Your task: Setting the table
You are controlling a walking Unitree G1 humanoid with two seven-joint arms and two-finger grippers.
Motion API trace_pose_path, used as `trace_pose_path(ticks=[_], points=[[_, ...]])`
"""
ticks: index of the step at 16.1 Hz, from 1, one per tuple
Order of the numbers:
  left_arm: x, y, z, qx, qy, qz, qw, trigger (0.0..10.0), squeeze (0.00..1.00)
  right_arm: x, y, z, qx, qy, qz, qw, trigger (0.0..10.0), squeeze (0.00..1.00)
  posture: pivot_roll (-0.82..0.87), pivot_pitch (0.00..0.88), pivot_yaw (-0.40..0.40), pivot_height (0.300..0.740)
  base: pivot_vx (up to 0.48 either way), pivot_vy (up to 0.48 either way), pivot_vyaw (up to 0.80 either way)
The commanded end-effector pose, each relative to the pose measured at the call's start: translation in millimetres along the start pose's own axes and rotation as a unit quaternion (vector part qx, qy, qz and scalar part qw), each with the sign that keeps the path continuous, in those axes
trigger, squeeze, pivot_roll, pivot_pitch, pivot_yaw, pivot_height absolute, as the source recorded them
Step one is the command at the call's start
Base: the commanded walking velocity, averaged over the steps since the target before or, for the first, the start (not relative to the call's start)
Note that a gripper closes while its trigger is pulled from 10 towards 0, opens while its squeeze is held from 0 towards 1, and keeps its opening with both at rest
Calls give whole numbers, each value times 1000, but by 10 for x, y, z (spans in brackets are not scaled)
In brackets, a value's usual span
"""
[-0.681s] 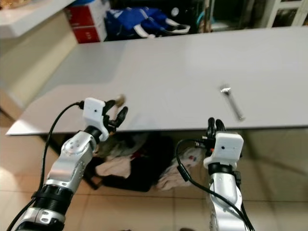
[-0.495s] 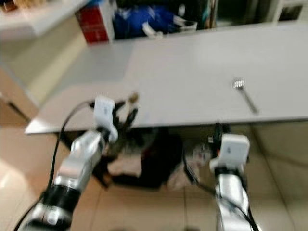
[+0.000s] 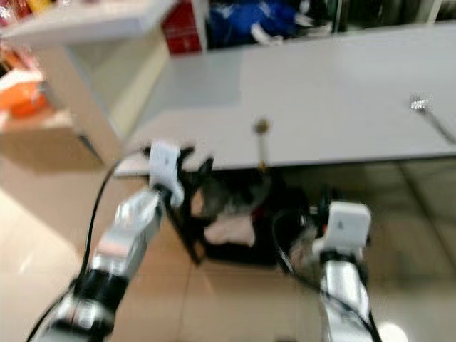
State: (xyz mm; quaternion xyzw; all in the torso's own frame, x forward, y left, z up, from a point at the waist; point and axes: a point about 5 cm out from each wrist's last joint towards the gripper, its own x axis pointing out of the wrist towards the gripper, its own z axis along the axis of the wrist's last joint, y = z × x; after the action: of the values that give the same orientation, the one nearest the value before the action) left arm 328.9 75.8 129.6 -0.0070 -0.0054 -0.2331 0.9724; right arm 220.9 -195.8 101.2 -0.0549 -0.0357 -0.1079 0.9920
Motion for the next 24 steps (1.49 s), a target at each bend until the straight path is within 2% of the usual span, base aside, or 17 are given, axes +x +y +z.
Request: trace_pose_path(ticks=[1, 8, 10, 11, 13, 15, 16, 18, 20, 24], points=[[-78, 153, -79, -1, 17, 29, 999, 10000, 0, -1, 90, 17, 18, 1, 13, 1000, 10000, 1000, -89, 0, 147, 740, 0, 461, 0], [-83, 182, -74, -9, 15, 41, 999, 10000, 0, 22, 138, 58, 3, -16, 27, 1000, 10000, 1000, -82, 0, 140, 740, 0, 458, 0], [-113, 237, -90, -9, 11, 55, 998, 10000, 0, 31, 147, 108, -16, -33, 27, 999, 10000, 1000, -80, 0, 138, 740, 0, 461, 0], [-158, 319, -106, -8, 5, 75, 997, 10000, 0, 38, 140, 153, -28, -47, 23, 998, 10000, 1000, -81, 0, 138, 740, 0, 458, 0], [-252, 468, -207, -11, 20, 113, 993, 10000, 0, 54, 137, 216, -45, -64, 28, 997, 10000, 1000, -85, 0, 137, 740, 0, 458, 0], [-303, 529, -309, -25, 42, 131, 990, 10000, 0, 74, 131, 240, -59, -66, 28, 996, 10000, 1000, -88, 0, 137, 740, 0, 458, 0], [-327, 518, -476, -38, 76, 131, 988, 10000, 0, 128, 91, 287, -80, -73, 29, 994, 10000, 0, -108, 0, 116, 740, 0, 450, 0], [-313, 473, -493, -33, 79, 118, 989, 10000, 0, 140, 69, 293, -82, -73, 30, 994, 10000, 0, -110, 0, 112, 740, 0, 450, 0], [-169, 224, -412, -15, 53, 68, 996, 10000, 0, 217, -16, 301, -90, -70, 25, 993, 10000, 0, -122, 0, 96, 740, 0, 0, 0], [-75, 86, -400, -29, 42, 47, 998, 10000, 0, 251, -19, 341, -94, -68, 31, 993, 10000, 0, -146, 0, 62, 740, 0, 0, 0]])
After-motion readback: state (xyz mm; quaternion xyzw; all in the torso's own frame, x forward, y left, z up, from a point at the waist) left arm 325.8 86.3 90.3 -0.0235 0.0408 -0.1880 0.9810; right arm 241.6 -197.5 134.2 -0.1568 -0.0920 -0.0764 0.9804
